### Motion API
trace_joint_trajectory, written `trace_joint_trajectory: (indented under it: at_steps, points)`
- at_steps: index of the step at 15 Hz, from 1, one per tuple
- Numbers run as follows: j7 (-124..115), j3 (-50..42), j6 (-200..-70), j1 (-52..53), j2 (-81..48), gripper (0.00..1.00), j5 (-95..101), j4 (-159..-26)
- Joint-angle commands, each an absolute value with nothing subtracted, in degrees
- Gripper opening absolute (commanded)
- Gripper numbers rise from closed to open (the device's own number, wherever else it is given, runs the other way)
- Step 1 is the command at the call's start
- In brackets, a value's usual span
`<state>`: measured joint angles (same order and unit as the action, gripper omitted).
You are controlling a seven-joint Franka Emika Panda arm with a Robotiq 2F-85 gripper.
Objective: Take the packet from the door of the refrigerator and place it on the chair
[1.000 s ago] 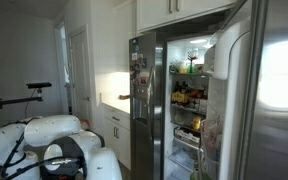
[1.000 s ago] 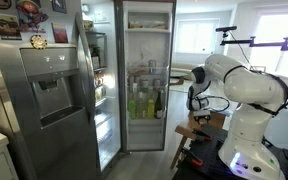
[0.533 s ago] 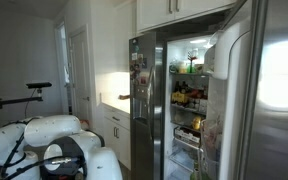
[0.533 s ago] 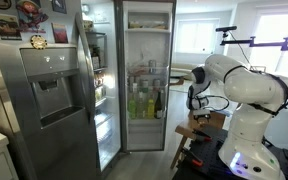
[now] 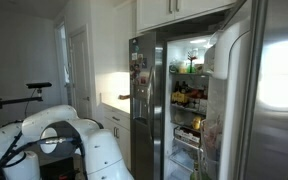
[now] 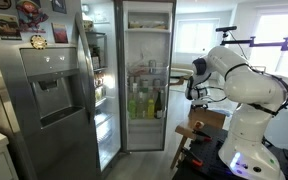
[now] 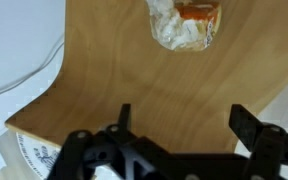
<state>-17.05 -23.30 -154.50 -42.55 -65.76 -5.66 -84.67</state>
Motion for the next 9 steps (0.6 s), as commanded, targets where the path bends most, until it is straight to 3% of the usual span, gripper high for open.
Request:
trace_joint_trajectory:
  at_steps: [1, 9]
  points:
    - [-14.3, -21.9, -155.5, -41.1, -55.0, 1.00, -7.0, -94.4]
    - [-13.6, -25.1, -154.9, -34.5, -34.8, 1.00, -5.1, -112.9]
